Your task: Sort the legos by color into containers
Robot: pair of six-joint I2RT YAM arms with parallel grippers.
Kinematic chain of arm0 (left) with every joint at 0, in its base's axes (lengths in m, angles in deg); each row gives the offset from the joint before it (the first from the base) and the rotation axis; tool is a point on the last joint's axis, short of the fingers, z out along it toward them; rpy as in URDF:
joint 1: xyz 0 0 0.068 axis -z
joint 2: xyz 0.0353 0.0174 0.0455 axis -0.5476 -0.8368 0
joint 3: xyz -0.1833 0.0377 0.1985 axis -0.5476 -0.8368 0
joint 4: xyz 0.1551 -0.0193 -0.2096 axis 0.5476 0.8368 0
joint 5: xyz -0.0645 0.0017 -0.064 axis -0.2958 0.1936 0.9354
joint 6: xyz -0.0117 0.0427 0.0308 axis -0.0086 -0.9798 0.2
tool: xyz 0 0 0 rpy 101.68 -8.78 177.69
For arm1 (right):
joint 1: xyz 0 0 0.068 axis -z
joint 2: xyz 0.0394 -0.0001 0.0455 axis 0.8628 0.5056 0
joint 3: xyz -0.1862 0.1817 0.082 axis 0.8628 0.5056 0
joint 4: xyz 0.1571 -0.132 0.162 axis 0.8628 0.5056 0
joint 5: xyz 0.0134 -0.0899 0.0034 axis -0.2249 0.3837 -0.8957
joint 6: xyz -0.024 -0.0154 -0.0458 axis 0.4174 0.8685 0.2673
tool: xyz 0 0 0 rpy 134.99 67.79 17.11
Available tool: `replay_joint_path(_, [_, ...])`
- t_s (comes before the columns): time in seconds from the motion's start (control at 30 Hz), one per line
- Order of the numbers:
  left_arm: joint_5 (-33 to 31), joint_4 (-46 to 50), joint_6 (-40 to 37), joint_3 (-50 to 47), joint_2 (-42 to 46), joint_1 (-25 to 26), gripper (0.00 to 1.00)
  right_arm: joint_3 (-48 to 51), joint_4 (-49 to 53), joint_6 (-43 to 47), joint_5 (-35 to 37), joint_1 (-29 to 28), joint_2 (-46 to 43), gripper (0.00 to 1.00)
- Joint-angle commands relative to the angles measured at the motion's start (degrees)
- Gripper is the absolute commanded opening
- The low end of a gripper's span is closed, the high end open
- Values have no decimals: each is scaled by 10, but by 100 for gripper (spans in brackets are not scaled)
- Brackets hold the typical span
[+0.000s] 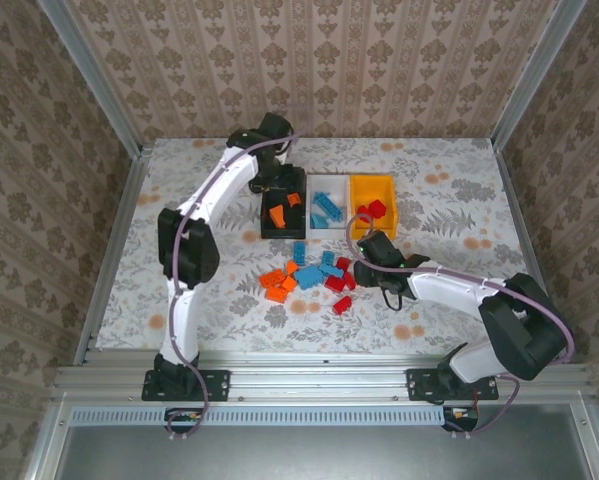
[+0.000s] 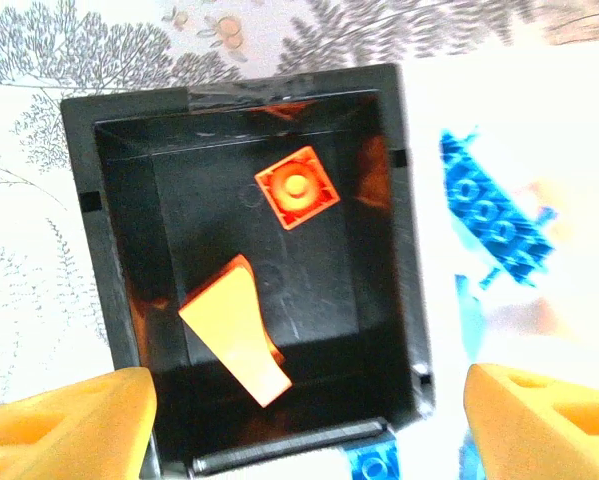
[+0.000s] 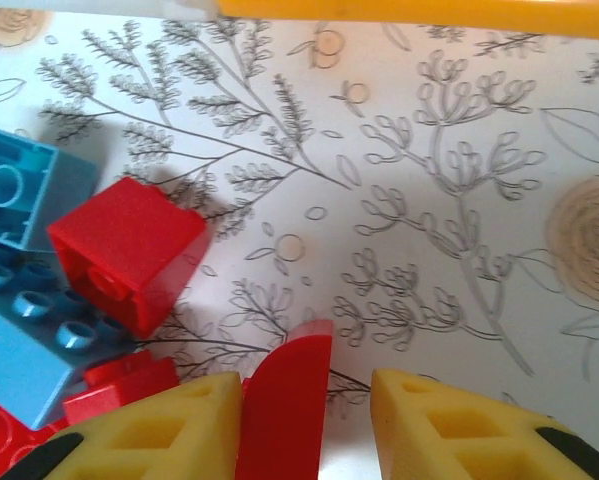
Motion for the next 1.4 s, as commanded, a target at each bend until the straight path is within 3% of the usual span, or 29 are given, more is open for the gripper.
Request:
replay_joint_path(0.0, [19, 19, -14, -25, 68, 12, 83, 12, 35, -5, 33, 7, -41, 40])
replay_joint_path(0.4, [59, -55, -4, -225, 225, 13, 84, -13, 20, -13, -18, 7, 16, 49])
replay_joint_path(0.6, [70, -88, -1, -292, 280, 6, 85, -26, 19, -12, -18, 7, 55, 37])
replay_joint_path(0.73, [84, -111, 3, -322, 299, -1, 85, -28, 27, -6, -2, 6, 28, 29])
replay_joint_path(1.03, [109, -128, 8, -342, 313, -20, 85, -49, 55, 3, 6, 7, -26, 24])
replay_joint_path(1.2, [124, -145, 23, -357, 311, -27, 85, -141, 93, 51, 57, 26, -52, 25])
replay_joint_path(1.27, [151, -156, 38, -365, 301, -29, 85, -187, 97, 73, 64, 48, -26, 25])
replay_joint_path(1.37, [240, -192, 69, -383, 283, -24, 85, -262, 97, 94, 62, 88, 59, 25])
